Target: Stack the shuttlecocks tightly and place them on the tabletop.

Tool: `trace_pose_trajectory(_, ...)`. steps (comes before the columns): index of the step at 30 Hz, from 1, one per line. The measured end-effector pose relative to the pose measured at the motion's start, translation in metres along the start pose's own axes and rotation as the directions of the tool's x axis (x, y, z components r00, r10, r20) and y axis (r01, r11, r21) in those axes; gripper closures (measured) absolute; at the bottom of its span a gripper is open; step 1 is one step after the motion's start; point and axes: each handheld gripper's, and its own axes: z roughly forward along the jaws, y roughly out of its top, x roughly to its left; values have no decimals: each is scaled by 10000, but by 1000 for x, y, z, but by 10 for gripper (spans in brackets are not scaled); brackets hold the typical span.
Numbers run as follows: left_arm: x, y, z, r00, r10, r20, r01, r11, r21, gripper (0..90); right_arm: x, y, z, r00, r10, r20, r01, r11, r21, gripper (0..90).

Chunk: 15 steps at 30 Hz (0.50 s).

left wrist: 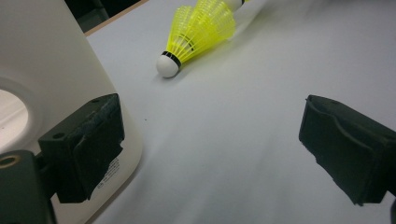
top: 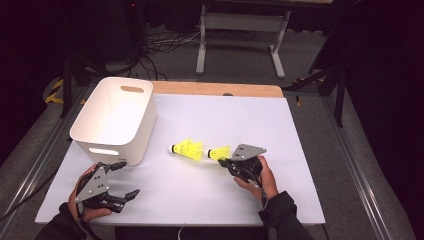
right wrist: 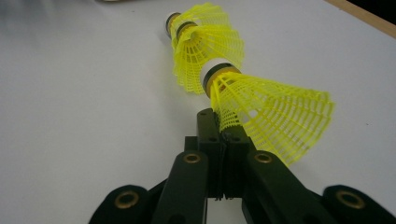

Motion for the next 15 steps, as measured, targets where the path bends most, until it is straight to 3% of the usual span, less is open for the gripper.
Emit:
trace_pose_trajectory(1, 0, 0, 0, 10000, 10, 7, -10, 10000, -16, 75, 0, 3, 8, 9997, -187, 166, 185, 9997, 155, 889)
trace_pose_trajectory(15, 0, 0, -1, 9999, 16, 140, -14, 10000, -98, 76, -3, 20, 48, 9978, -55, -654, 68, 9998, 201, 888)
